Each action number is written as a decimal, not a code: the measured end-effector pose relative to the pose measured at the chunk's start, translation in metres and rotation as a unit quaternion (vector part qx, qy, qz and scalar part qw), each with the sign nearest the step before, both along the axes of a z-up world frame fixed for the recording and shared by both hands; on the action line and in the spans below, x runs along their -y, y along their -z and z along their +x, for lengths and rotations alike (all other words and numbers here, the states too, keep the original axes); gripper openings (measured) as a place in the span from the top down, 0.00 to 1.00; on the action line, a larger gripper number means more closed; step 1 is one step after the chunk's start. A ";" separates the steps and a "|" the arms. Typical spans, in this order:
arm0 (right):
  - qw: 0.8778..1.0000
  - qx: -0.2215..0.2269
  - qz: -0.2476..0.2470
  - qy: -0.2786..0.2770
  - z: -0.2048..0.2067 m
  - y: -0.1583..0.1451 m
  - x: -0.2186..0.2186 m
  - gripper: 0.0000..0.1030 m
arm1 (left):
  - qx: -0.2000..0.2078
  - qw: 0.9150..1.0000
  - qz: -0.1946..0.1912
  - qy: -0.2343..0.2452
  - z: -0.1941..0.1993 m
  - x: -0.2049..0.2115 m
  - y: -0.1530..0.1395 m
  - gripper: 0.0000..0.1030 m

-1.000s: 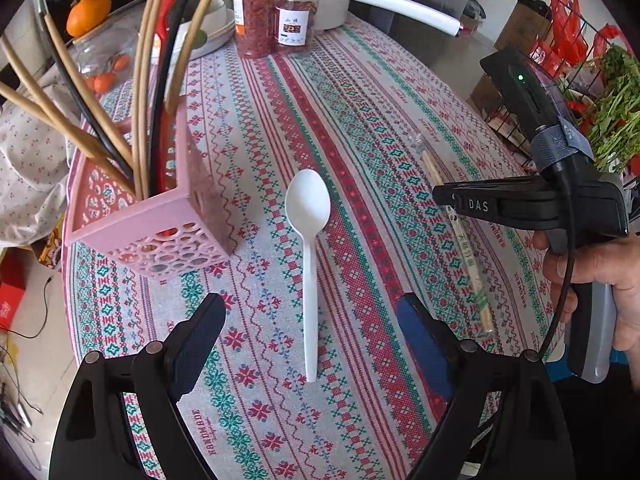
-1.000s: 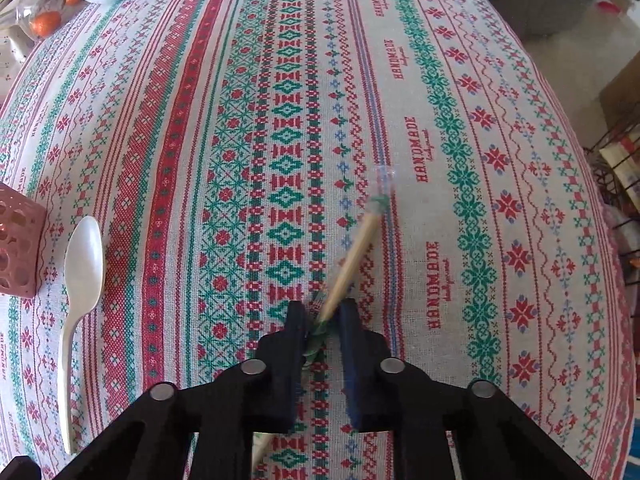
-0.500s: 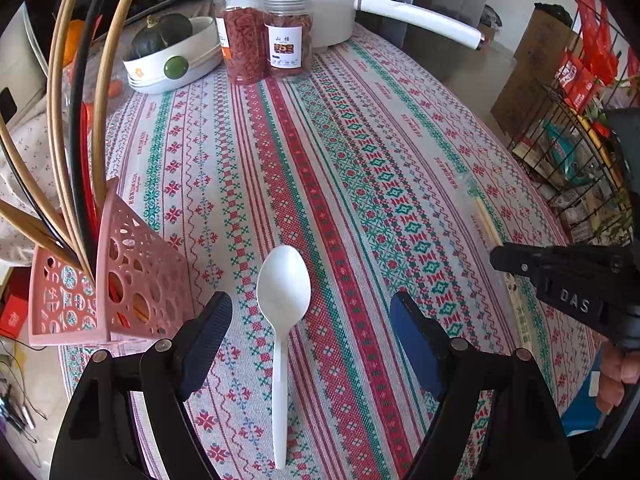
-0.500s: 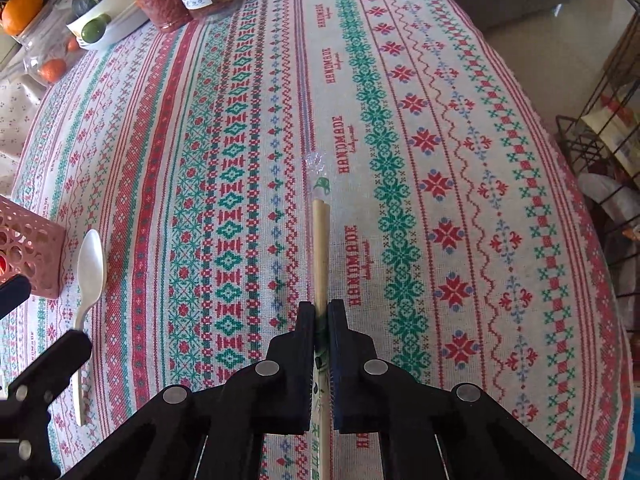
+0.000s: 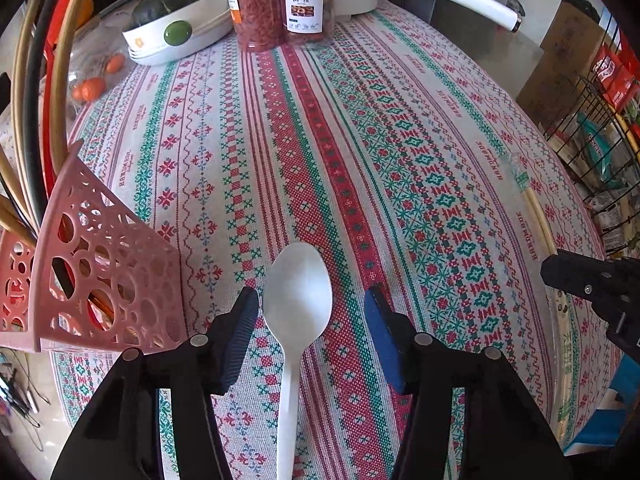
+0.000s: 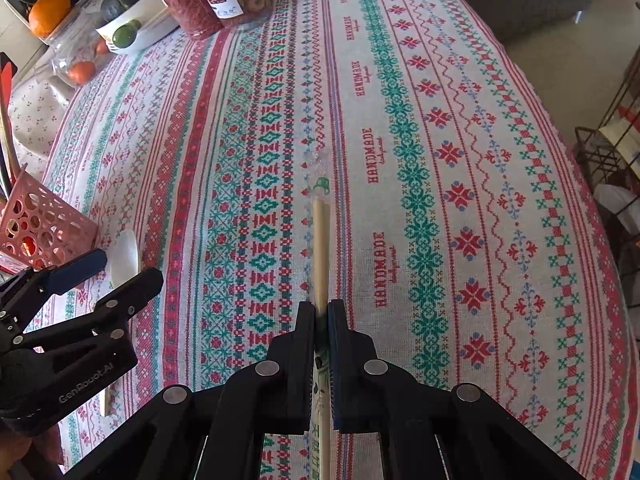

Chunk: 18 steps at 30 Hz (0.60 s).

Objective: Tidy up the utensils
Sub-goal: 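Grasp the white plastic spoon with the left tool and lift it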

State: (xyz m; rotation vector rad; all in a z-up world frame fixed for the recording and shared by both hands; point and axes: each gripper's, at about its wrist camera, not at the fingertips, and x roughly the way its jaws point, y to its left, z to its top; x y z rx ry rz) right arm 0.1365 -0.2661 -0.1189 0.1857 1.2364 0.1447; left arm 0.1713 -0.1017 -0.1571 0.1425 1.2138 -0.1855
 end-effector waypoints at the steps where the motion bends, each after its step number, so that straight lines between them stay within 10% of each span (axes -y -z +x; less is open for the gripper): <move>1: 1.000 0.000 0.000 -0.001 0.000 0.000 -0.001 0.96 | -0.003 1.000 -0.003 -0.001 0.000 -0.001 0.001 0.48; 5: 1.000 0.000 0.000 -0.001 -0.001 -0.001 -0.002 0.96 | -0.009 1.000 -0.007 0.000 -0.001 -0.002 0.004 0.64; 18: 1.000 0.014 0.014 0.013 -0.002 -0.010 0.003 0.96 | 0.031 0.998 -0.045 0.028 -0.024 0.004 -0.027 0.65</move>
